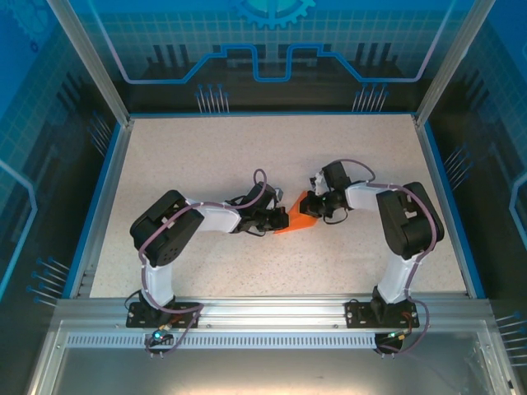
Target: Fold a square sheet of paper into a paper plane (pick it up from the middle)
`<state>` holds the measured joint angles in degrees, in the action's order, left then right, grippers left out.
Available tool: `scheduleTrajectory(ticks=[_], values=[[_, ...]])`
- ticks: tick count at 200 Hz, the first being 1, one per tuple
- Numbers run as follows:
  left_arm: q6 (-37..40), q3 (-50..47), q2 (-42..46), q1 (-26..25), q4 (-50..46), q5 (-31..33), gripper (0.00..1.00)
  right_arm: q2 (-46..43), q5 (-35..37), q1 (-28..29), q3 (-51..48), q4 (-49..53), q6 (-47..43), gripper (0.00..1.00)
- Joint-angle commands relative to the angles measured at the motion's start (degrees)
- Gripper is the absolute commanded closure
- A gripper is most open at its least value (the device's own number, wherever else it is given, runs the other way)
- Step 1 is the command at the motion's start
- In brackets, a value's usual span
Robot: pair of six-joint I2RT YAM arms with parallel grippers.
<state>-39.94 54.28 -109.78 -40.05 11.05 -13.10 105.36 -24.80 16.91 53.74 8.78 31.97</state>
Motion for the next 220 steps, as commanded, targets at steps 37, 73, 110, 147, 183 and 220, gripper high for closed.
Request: scheduleTrajectory(ticks=[37, 73, 110, 147, 183, 220], values=[[2.13, -4.00, -1.58, -0.74, -12.73, 1.88, 1.00, 4.20, 2.13, -6.42, 1.81, 0.55, -1.60, 0.94], [2.23, -4.29, -1.41, -0.79, -12.76, 1.74, 1.00, 5.60, -0.90, -9.33, 2.37, -2.05, 0.78, 0.93], [2.01, -4.72, -0.88, -0.74, -12.79, 1.84, 1.00, 5.91, -0.34, -10.02, 3.95, -1.81, 2.13, 0.93], [2.10, -5.86, 0.98, -0.77, -13.34, 3.12, 1.00, 6.10, 0.53, -9.60, 3.99, -2.21, 3.13, 0.93], [2.62, -6.80, 3.76, -0.70, -14.64, 3.65, 1.00, 6.05, 0.03, -5.67, 2.84, -1.90, 3.23, 0.92], [3.27, -8.47, 6.58, -0.39, -16.29, 4.49, 1.00, 5.39, -1.17, 0.00, 1.02, -3.31, 5.18, 0.92]])
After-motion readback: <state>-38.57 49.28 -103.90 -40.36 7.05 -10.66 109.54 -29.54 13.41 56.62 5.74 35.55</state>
